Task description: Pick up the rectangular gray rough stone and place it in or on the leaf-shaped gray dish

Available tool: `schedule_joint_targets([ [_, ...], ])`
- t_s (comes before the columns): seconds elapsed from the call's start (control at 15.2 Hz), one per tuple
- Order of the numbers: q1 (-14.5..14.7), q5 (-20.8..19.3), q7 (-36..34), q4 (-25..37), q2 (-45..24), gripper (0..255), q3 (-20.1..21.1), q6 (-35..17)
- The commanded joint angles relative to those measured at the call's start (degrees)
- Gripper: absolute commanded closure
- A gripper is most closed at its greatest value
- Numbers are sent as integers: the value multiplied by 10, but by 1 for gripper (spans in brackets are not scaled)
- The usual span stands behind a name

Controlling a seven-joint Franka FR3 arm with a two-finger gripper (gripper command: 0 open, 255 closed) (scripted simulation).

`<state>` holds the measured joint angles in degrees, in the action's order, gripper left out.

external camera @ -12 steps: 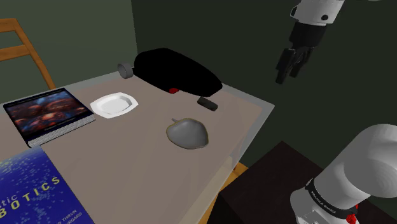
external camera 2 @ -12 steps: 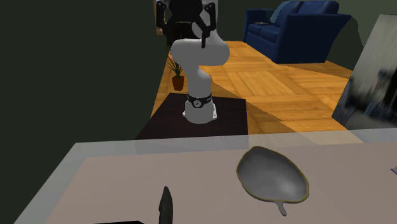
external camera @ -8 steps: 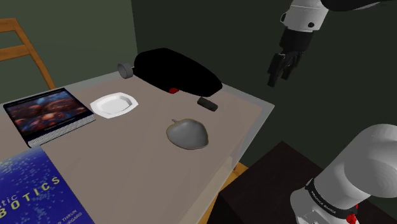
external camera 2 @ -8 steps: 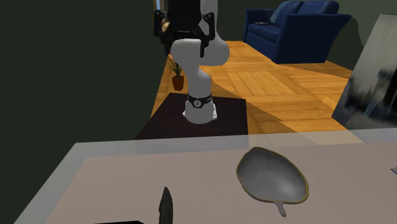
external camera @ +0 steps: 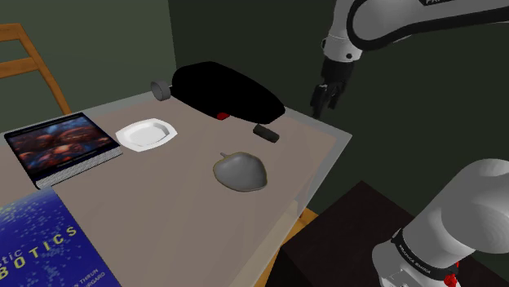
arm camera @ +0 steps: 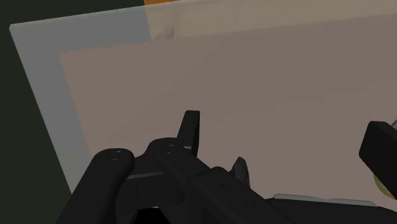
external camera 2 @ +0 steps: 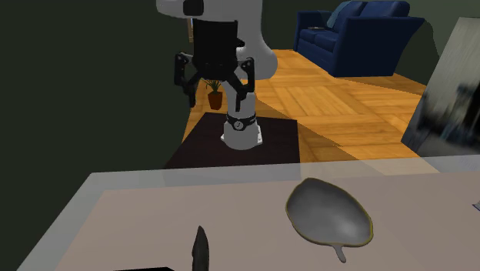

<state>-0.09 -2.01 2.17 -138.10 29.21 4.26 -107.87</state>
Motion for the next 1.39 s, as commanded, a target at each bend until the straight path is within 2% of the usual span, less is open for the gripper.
schedule_joint_targets([
  [0.0, 0, -7, 4, 9, -43, 0, 3, -36],
  [0.66, 0, -59, 10, 104, -265, 0, 18, -163],
  [1.19, 10, -112, 7, 229, -442, 0, 20, -212],
  [1.32, 10, -115, 5, 225, -451, 0, 18, -225],
])
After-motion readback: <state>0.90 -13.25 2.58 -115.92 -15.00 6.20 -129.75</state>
